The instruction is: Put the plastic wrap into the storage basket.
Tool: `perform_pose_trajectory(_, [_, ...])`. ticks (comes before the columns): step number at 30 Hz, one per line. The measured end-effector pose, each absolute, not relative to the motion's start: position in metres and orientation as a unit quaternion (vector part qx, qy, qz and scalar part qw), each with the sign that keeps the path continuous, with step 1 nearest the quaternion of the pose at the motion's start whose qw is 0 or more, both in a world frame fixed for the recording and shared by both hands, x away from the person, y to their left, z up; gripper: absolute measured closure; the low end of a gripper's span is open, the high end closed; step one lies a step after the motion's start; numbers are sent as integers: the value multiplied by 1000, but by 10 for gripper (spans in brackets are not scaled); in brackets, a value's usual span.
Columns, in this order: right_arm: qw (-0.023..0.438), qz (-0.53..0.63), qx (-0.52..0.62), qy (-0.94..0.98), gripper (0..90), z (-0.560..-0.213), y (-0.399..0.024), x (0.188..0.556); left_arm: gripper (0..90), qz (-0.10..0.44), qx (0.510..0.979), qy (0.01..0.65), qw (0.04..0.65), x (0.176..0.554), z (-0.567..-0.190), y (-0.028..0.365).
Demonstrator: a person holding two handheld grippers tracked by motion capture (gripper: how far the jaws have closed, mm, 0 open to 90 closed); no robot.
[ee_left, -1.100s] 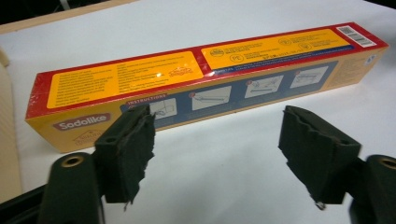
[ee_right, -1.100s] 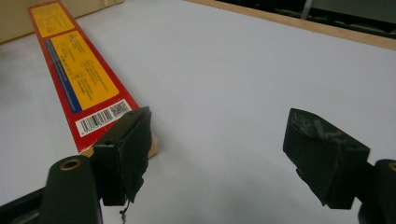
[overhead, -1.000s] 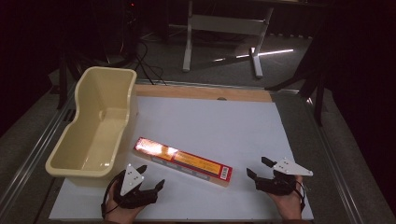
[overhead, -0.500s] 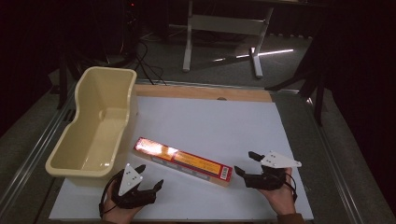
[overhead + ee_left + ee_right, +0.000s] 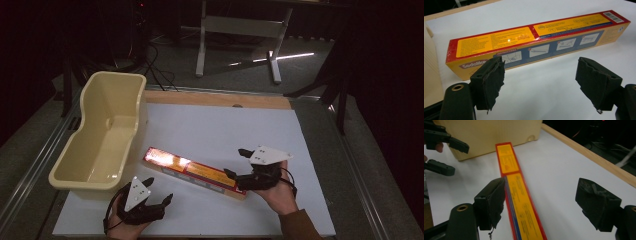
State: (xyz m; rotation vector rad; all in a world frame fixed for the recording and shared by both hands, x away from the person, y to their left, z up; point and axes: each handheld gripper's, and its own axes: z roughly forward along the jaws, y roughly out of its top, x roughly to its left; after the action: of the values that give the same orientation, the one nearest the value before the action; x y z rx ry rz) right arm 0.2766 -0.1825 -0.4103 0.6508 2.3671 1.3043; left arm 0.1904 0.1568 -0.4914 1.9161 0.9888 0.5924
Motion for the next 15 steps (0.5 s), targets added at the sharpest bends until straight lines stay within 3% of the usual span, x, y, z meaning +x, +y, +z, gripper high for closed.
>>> perform_pose_trajectory(15, [148,409,175,883,230,-418,-119,310,226,243,762,403,444,190,-491,159])
